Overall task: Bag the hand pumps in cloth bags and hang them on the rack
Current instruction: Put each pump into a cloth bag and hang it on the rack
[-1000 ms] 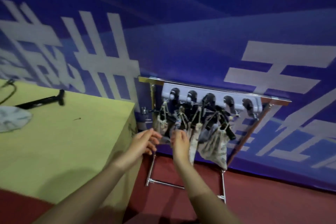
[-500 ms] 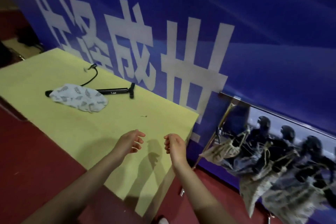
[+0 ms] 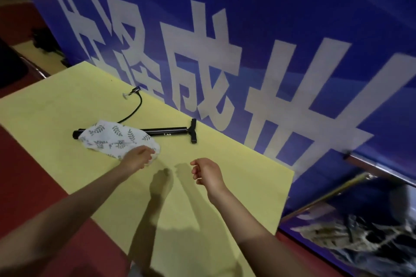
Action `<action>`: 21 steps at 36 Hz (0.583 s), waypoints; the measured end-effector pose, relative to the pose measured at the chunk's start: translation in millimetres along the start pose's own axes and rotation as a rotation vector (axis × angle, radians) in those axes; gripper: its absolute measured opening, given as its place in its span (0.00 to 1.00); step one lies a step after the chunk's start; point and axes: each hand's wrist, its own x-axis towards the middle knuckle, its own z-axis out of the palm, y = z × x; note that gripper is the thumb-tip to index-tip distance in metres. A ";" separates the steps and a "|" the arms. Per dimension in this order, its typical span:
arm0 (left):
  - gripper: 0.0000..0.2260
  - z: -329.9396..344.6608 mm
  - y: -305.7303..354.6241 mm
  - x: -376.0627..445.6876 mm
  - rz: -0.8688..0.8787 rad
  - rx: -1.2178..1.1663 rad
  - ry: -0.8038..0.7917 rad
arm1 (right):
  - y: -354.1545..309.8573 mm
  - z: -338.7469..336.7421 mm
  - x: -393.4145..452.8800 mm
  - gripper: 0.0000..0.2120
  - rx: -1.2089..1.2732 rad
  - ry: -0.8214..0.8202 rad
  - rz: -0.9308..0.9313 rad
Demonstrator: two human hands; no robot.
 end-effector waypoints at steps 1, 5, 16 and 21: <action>0.09 -11.3 -2.6 19.9 0.020 0.054 -0.011 | -3.6 11.6 12.9 0.11 -0.028 0.004 -0.001; 0.09 -47.5 -28.4 102.5 0.110 0.330 -0.004 | -2.0 61.4 66.8 0.10 -0.066 0.116 0.042; 0.26 -81.1 -129.1 178.7 0.258 0.836 -0.347 | 17.0 178.4 141.9 0.06 -0.093 0.210 0.262; 0.06 -89.5 -130.6 165.1 0.340 0.786 -0.516 | 9.9 184.8 168.0 0.07 -0.106 0.285 0.296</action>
